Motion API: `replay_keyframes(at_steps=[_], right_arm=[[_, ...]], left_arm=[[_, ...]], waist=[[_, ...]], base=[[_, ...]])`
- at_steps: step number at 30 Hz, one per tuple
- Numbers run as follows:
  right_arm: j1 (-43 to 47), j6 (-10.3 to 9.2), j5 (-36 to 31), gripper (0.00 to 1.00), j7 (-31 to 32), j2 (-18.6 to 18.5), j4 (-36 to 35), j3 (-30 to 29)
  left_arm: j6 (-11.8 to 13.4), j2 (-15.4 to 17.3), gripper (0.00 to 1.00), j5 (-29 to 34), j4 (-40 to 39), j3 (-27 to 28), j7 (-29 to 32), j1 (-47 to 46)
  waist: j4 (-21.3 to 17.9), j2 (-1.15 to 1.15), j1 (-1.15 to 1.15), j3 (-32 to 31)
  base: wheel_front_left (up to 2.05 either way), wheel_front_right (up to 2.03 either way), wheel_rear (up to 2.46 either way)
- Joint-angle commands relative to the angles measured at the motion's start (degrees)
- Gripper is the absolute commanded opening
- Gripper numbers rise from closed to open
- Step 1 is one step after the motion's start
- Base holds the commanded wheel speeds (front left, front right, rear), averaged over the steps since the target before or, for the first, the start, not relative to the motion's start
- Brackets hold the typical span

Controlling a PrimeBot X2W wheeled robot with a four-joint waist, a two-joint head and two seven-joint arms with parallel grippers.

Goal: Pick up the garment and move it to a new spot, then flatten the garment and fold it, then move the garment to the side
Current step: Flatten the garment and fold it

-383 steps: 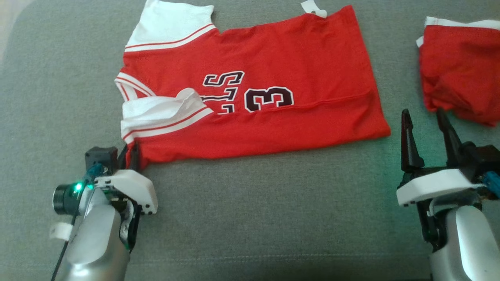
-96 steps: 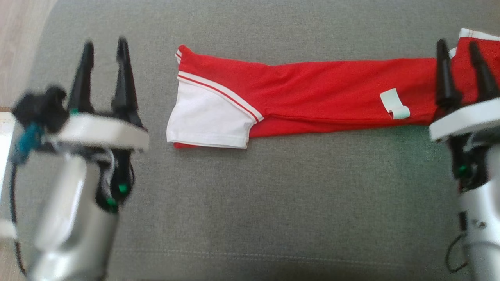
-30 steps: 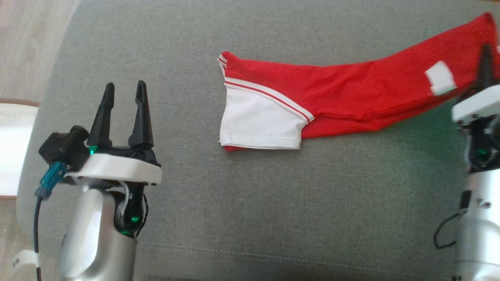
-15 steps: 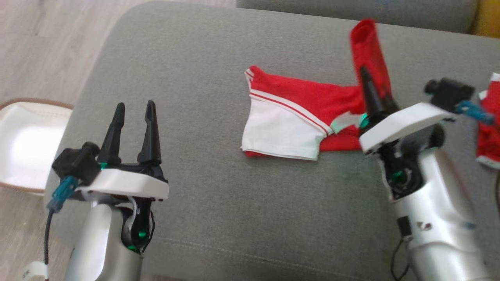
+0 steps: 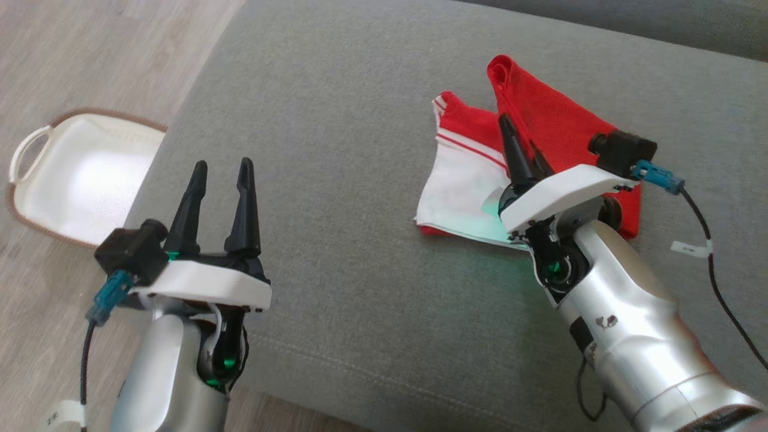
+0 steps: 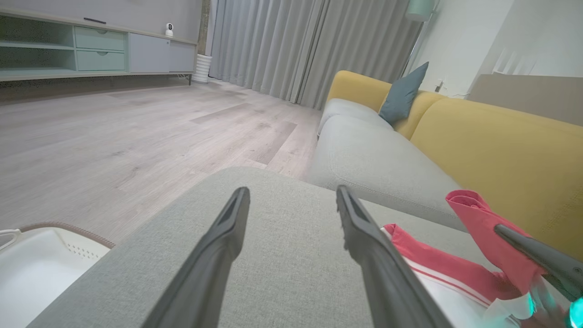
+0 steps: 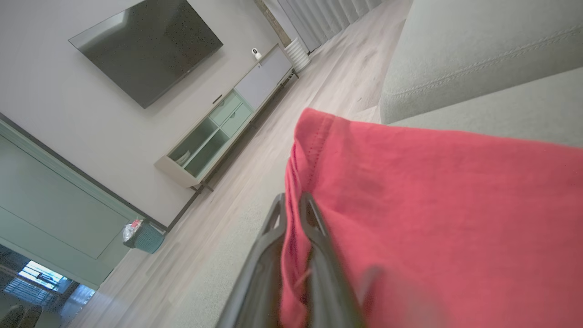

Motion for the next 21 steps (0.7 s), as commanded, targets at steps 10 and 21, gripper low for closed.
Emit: replay_keyframes(at_steps=[10,21], right_arm=[[-5.3,0.21,14.0,1.0,-3.8,0.7,4.8,14.2],[-11.4,0.21,14.6,1.0,-6.3,0.7,10.8,19.6]], left_arm=[[0.3,1.0,1.0,-0.9,-1.2,1.0,-0.3,-1.6],[0.3,1.0,1.0,-0.2,-2.0,2.4,-0.3,-1.3]], waist=[[2.6,0.0,0.0,2.1],[-3.1,0.0,0.0,0.4]], base=[[0.0,0.0,0.0],[0.0,0.0,0.0]])
